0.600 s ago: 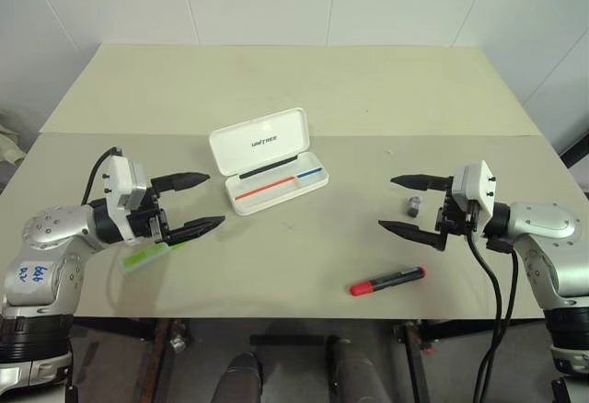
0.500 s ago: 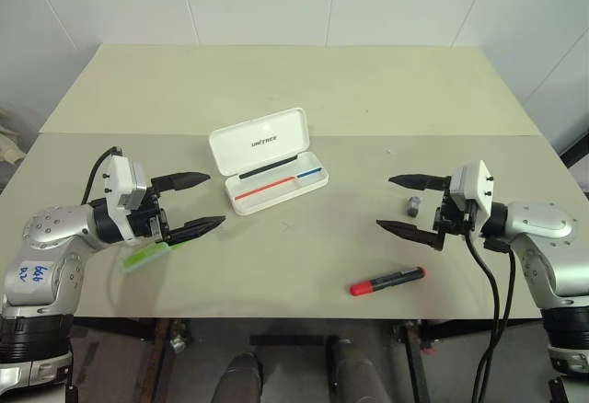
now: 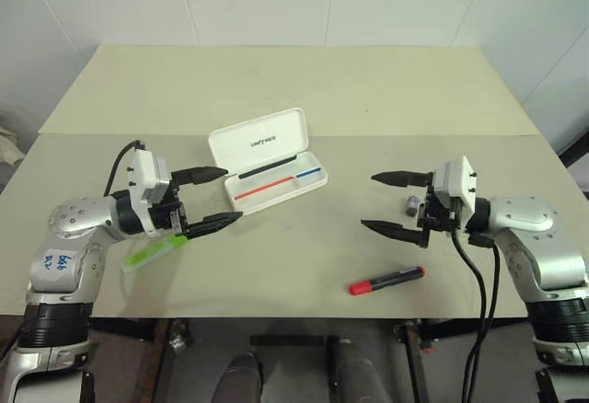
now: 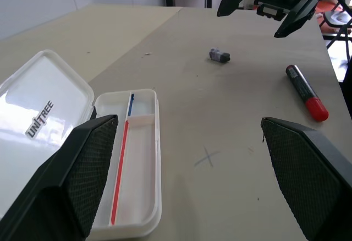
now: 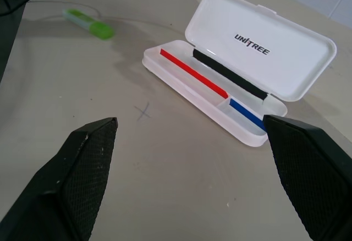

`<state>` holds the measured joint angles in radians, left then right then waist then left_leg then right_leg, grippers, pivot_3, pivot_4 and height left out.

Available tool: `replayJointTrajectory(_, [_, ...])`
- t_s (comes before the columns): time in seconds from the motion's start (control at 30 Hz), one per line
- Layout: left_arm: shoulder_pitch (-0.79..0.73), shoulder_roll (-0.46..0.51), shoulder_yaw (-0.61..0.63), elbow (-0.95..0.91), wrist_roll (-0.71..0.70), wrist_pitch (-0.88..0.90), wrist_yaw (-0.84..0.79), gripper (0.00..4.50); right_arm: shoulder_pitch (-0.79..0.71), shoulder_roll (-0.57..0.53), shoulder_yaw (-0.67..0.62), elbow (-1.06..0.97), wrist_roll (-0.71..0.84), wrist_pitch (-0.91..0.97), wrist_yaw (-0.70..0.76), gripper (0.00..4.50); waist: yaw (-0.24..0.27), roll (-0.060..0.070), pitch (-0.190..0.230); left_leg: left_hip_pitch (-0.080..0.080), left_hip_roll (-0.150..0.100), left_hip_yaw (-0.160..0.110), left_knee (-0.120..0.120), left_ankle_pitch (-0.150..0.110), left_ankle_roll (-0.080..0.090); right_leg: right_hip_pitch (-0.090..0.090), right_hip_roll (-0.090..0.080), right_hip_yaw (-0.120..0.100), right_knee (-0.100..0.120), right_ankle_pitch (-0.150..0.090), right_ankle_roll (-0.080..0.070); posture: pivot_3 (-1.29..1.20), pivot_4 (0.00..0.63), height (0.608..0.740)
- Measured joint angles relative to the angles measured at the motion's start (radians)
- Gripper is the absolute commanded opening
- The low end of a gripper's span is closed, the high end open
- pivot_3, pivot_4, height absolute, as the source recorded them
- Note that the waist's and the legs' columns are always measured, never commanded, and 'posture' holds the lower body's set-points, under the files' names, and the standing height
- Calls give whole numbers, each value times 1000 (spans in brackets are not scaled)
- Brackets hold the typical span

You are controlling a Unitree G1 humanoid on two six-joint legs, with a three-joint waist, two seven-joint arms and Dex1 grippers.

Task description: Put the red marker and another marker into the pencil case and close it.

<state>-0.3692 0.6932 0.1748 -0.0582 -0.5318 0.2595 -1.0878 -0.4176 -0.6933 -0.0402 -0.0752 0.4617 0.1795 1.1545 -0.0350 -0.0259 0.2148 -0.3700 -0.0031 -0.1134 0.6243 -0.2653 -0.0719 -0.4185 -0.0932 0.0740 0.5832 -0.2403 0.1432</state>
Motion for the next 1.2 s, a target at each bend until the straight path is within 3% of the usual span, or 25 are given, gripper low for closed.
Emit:
replayJointTrajectory(0.07, [-21,-19,-14,19,0,0,-3,3588,-30,15,18,0,0,0,3,4500,2,0,0,0,0,0,0,0,0,0,0,0,0,1,3,0,150,740])
replayJointTrajectory(0.23, [-56,-45,-70,55,19,-1,-7,1887,-48,39,44,-2,0,14,10,4500,5,0,0,-1,0,0,0,0,0,0,0,0,-1,4,8,0,150,740])
replayJointTrajectory(0.63, [-121,-90,-233,225,300,-115,98,1887,-49,107,75,-81,13,39,-12,4500,4,0,0,0,0,0,-1,0,0,0,0,0,0,5,9,0,150,740])
replayJointTrajectory(0.87, [-140,-109,-241,278,350,-110,150,1887,-50,117,78,-81,11,38,-14,4500,7,0,0,-1,0,0,0,0,0,0,0,0,0,5,10,0,150,740])
replayJointTrajectory(1.2, [-178,-100,-267,322,378,-106,99,1887,-50,108,76,-81,11,37,10,4500,5,0,0,0,0,0,0,0,0,0,0,0,0,5,10,0,150,740])
